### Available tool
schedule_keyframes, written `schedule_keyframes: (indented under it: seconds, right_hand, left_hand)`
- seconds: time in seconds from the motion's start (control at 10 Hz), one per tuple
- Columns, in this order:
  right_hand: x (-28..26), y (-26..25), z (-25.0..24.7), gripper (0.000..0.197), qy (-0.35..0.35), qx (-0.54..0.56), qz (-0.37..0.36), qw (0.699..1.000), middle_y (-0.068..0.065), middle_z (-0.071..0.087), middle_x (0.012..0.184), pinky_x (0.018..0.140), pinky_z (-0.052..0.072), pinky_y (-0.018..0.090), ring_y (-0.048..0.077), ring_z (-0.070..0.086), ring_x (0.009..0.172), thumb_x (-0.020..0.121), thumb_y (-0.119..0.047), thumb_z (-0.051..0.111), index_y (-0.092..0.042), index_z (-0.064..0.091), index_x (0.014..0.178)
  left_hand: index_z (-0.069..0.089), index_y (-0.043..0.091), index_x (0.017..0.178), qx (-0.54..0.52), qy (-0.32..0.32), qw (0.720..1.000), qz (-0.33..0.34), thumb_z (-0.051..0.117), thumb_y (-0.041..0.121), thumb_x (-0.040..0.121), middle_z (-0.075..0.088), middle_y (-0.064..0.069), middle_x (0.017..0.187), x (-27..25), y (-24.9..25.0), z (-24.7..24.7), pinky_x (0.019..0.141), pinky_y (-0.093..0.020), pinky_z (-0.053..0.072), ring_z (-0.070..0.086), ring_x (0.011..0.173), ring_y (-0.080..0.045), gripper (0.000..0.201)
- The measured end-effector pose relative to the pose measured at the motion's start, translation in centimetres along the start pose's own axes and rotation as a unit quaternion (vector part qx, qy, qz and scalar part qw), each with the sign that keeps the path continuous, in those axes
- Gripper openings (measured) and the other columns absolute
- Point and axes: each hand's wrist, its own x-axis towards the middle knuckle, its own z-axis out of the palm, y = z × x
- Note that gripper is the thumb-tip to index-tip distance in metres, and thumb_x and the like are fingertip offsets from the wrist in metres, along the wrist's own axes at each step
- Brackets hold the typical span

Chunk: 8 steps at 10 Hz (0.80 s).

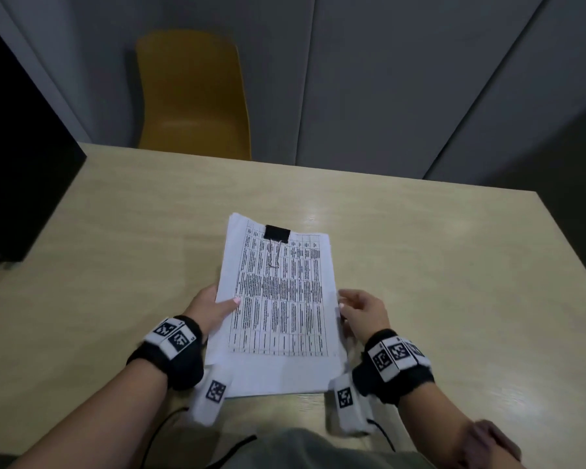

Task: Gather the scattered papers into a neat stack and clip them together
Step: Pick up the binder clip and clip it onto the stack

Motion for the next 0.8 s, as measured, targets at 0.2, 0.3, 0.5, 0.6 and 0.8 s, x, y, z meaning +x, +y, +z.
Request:
schedule_keyframes:
  seconds: [0.2, 0.3, 0.5, 0.6, 0.8]
  right_hand:
    - [-0.3, -1.2, 0.5, 0.027, 0.013, -0.01, -0.012, 1.0, 0.005, 0.066, 0.103, 0.095, 0.049, 0.041, 0.021, 0.062, 0.097, 0.087, -0.008, 0.055, -0.011, 0.059, 0.114]
    - [-1.6, -1.3, 0.5, 0.033, 0.015, -0.049, -0.027, 0.998, 0.003, 0.063, 0.109, 0.093, 0.046, 0.03, 0.015, 0.058, 0.095, 0.088, -0.011, 0.055, -0.013, 0.055, 0.121]
    - [-4.1, -0.5, 0.7, 0.043, -0.012, -0.048, -0.052, 0.997, 0.008, 0.061, 0.123, 0.091, 0.042, 0.024, 0.015, 0.057, 0.1, 0.089, -0.011, 0.055, -0.012, 0.046, 0.131]
    - [-4.1, -0.6, 0.9, 0.046, -0.023, -0.057, -0.058, 0.996, 0.011, 0.055, 0.132, 0.101, 0.04, 0.029, 0.02, 0.055, 0.116, 0.09, -0.009, 0.05, -0.014, 0.042, 0.135]
    - [-3.7, -0.5, 0.8, 0.049, -0.028, -0.061, -0.048, 0.997, 0.011, 0.052, 0.136, 0.107, 0.038, 0.037, 0.022, 0.051, 0.123, 0.091, -0.008, 0.049, -0.017, 0.038, 0.137]
  left_hand:
    - [0.04, 0.012, 0.134, 0.111, 0.047, 0.993, 0.007, 0.059, 0.025, 0.089, 0.055, -0.004, 0.127, 1.2, 3.0, 0.4, 0.101, -0.04, 0.041, 0.053, 0.116, -0.026, 0.05]
    - [0.032, 0.014, 0.141, 0.117, 0.043, 0.992, 0.015, 0.06, 0.024, 0.089, 0.047, 0.0, 0.137, 0.7, 3.4, -0.3, 0.105, -0.042, 0.037, 0.047, 0.125, -0.026, 0.06]
    - [0.016, 0.01, 0.148, 0.083, 0.041, 0.996, -0.018, 0.062, 0.019, 0.088, 0.021, -0.011, 0.156, -0.2, 1.0, -1.1, 0.114, -0.044, 0.026, 0.026, 0.141, -0.027, 0.077]
    - [0.014, 0.01, 0.149, 0.066, 0.035, 0.997, -0.017, 0.063, 0.019, 0.087, 0.019, -0.011, 0.156, 0.1, 0.8, -1.3, 0.114, -0.045, 0.025, 0.023, 0.142, -0.027, 0.079]
    - [0.013, 0.012, 0.149, 0.049, 0.031, 0.998, -0.01, 0.062, 0.02, 0.088, 0.017, -0.011, 0.157, -0.2, 1.4, -1.6, 0.114, -0.047, 0.025, 0.022, 0.143, -0.027, 0.078]
